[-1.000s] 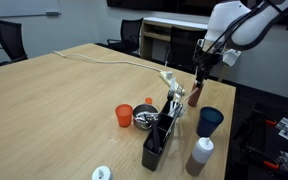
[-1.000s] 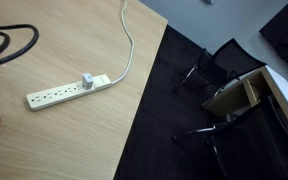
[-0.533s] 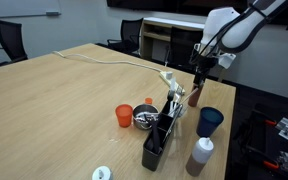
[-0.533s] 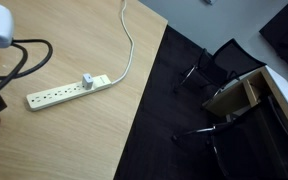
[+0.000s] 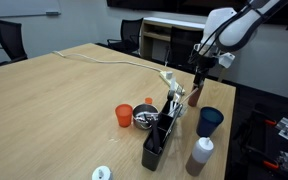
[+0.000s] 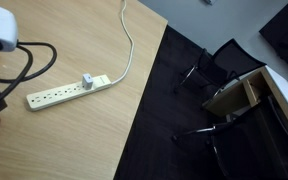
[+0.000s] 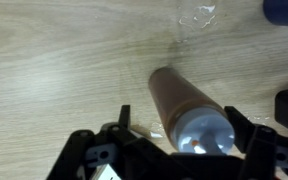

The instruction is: Pick the sauce bottle and move it to the left on the table

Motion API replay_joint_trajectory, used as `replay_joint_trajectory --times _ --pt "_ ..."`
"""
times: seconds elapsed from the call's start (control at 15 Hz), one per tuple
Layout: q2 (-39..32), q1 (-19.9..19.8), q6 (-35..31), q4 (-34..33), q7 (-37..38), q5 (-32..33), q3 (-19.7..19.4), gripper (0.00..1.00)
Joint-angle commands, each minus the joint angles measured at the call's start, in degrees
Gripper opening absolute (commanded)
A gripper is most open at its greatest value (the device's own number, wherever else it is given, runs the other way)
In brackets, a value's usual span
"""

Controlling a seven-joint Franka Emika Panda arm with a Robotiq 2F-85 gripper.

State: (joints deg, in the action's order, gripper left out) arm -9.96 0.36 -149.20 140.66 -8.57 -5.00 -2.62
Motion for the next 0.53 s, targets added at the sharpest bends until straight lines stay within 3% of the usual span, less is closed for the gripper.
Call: replay_joint_trajectory --times 0.0,0.33,0.47 --pt "-0.9 -1.7 -0.9 -0.4 -2.3 -1.1 1.5 0.64" --pt "-0.6 -1.9 -0.8 -0.4 -2.7 -1.1 1.5 0.29" --pt "-0.2 -1.9 -0.3 -0.4 -2.7 -1.1 1.5 0.27"
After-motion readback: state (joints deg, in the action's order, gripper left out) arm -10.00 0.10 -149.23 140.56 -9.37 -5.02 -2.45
